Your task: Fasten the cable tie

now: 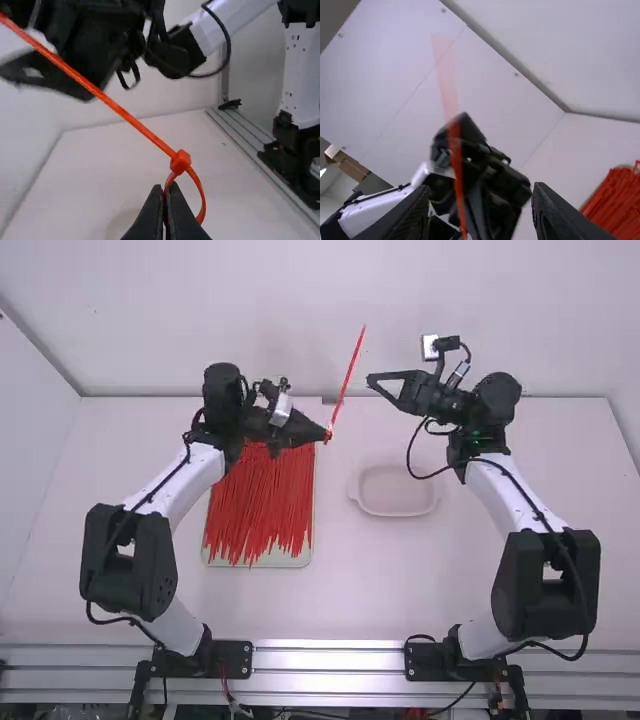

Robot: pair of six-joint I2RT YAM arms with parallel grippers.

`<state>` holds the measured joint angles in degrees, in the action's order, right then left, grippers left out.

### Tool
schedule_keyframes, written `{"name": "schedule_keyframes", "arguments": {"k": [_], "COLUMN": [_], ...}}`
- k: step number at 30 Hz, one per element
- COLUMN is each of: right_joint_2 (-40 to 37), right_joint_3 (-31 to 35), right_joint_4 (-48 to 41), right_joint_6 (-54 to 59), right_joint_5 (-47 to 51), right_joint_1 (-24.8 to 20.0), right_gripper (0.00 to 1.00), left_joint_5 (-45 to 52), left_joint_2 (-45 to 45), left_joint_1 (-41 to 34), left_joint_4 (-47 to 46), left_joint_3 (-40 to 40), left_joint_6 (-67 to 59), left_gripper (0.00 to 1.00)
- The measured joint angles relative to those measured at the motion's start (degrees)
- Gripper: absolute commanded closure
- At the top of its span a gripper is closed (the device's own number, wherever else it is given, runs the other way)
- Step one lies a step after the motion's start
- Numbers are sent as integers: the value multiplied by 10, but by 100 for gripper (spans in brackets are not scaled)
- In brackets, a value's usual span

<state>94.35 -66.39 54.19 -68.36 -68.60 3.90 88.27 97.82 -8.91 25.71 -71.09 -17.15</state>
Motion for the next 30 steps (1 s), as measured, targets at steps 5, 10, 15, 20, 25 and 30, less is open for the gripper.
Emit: {"name": "schedule_keyframes", "arguments": {"k": [5,10,15,20,25,30], "right_joint_2": [0,0,0,0,0,0], "right_joint_3": [0,0,0,0,0,0], "right_joint_4": [-25,-25,-24,-24,-23,-21], "right_joint_6": [31,50,73,87,94,94], "right_joint_5": [-12,-13,0,18,29,33], "right_joint_1": [3,42,85,111,113,111], "right_gripper": [45,45,46,60,100,100], "left_joint_5": [-28,-59,-80,-85,-87,-86], "left_joint_2": [0,0,0,0,0,0], "left_joint_1": [0,0,0,0,0,0], "left_joint_4": [164,200,198,196,195,192], "left_joint_3": [-2,-2,-2,-2,-2,-2], "left_joint_6": [136,215,250,261,264,264], "left_gripper": [98,98,98,98,98,97]}}
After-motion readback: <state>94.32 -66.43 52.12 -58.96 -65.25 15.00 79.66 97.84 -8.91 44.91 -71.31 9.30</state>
